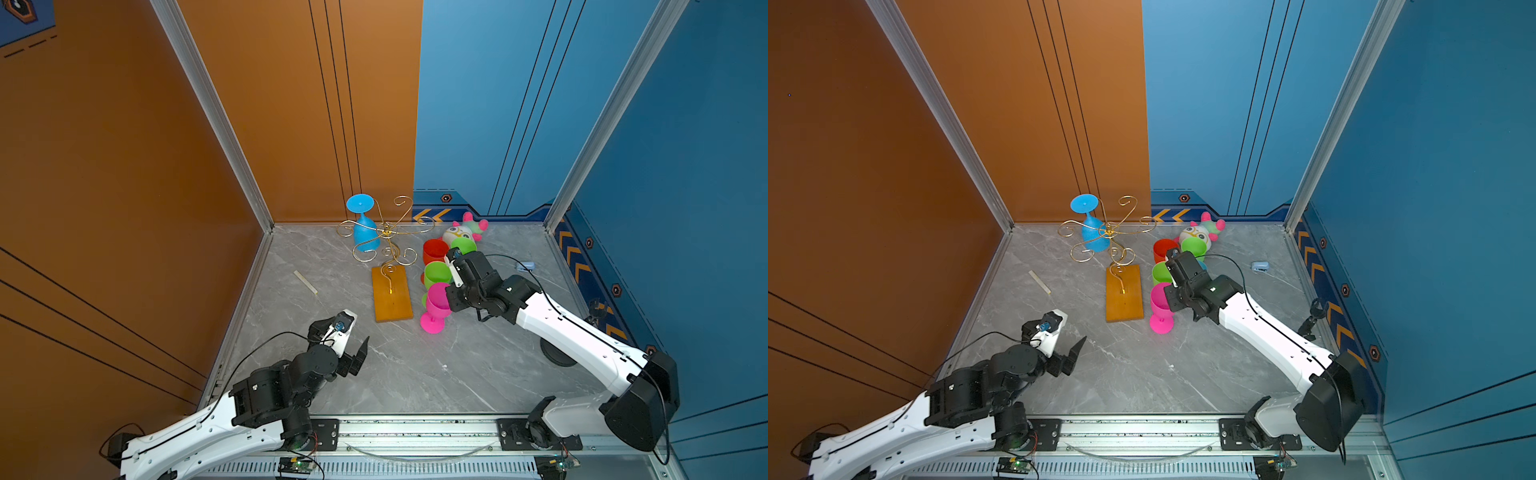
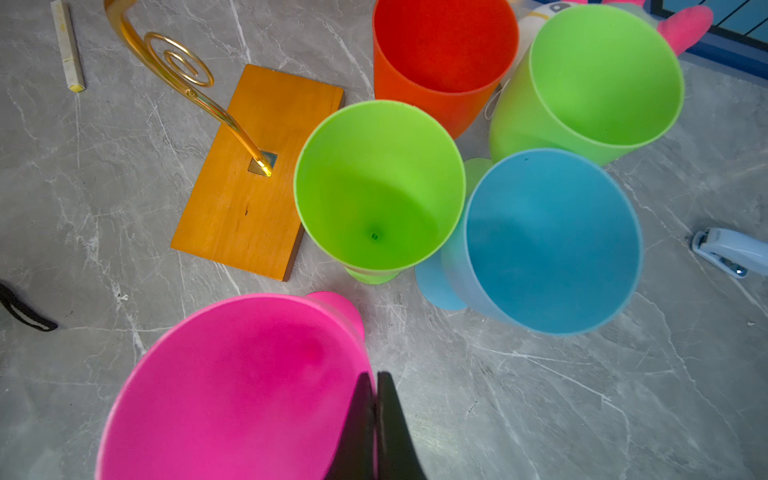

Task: Take the wine glass off the wine glass rack
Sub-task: 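Open the left gripper and draw it back from the standing pink glass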

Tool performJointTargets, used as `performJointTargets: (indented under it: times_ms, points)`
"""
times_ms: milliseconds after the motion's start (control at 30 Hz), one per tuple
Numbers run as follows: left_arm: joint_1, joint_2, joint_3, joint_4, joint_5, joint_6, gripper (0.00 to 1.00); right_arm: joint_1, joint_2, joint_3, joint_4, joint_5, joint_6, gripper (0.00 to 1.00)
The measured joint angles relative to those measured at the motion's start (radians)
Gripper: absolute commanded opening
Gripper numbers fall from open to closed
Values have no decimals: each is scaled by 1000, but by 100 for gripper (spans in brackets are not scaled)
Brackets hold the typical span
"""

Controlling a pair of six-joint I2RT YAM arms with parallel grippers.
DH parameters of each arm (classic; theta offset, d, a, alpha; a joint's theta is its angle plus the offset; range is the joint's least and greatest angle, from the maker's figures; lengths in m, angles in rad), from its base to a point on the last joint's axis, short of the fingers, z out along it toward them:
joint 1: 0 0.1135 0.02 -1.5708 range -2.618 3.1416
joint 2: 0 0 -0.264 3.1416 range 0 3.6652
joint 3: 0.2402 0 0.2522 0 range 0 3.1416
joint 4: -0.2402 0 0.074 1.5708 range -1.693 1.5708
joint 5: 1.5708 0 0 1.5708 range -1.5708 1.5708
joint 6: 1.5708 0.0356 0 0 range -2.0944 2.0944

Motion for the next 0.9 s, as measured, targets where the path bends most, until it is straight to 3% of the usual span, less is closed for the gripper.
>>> performJointTargets:
  times_ms: [900]
  points:
    - [124, 0, 49, -104, 103, -20, 98, 20, 66, -16, -1, 45, -15, 0]
